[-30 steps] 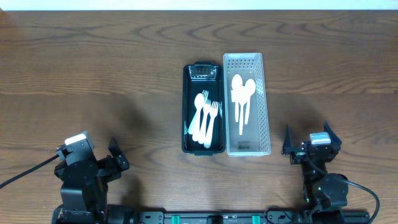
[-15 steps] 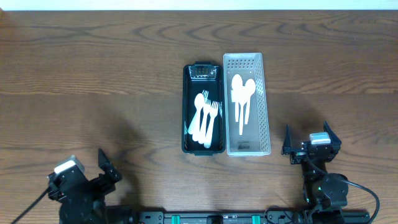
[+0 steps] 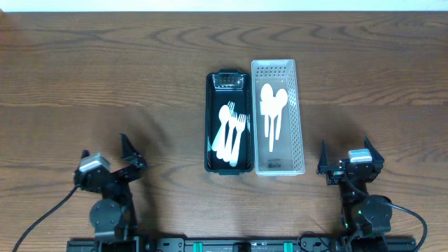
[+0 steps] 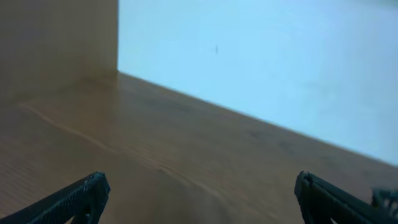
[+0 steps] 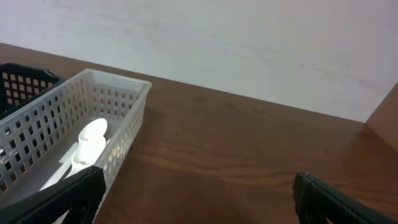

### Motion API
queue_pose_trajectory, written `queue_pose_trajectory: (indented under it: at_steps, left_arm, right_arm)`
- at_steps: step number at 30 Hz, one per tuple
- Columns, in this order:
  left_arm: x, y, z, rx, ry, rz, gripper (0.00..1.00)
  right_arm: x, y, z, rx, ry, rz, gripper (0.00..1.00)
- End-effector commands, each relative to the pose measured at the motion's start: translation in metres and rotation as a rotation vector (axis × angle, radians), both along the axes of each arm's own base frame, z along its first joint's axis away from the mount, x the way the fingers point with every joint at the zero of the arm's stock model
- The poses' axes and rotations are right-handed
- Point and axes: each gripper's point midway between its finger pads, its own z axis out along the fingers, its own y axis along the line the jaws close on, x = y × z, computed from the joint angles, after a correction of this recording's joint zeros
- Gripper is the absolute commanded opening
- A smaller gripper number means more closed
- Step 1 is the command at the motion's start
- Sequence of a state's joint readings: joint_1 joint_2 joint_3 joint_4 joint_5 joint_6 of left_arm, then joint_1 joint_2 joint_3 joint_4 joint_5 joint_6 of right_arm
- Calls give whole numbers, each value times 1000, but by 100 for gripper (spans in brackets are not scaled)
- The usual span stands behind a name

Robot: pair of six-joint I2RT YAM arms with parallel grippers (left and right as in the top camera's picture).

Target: Pack container

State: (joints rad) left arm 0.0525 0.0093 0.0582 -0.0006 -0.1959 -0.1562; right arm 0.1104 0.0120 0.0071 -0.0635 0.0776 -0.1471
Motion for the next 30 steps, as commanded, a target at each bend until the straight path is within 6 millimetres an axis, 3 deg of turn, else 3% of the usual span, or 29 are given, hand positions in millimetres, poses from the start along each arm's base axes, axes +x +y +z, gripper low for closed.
queue_pose_trajectory:
  at_steps: [1, 5, 30]
  left_arm:
    - [5, -8, -20, 1, 30, -52, 98]
    - [3, -8, -40, -3, 111, -52, 98]
    - [4, -10, -40, -3, 112, -64, 98]
  right_arm:
    - [0, -1, 0, -14, -1, -2, 99]
    - [0, -1, 0, -14, -1, -2, 99]
    - [0, -1, 0, -14, -1, -2, 99]
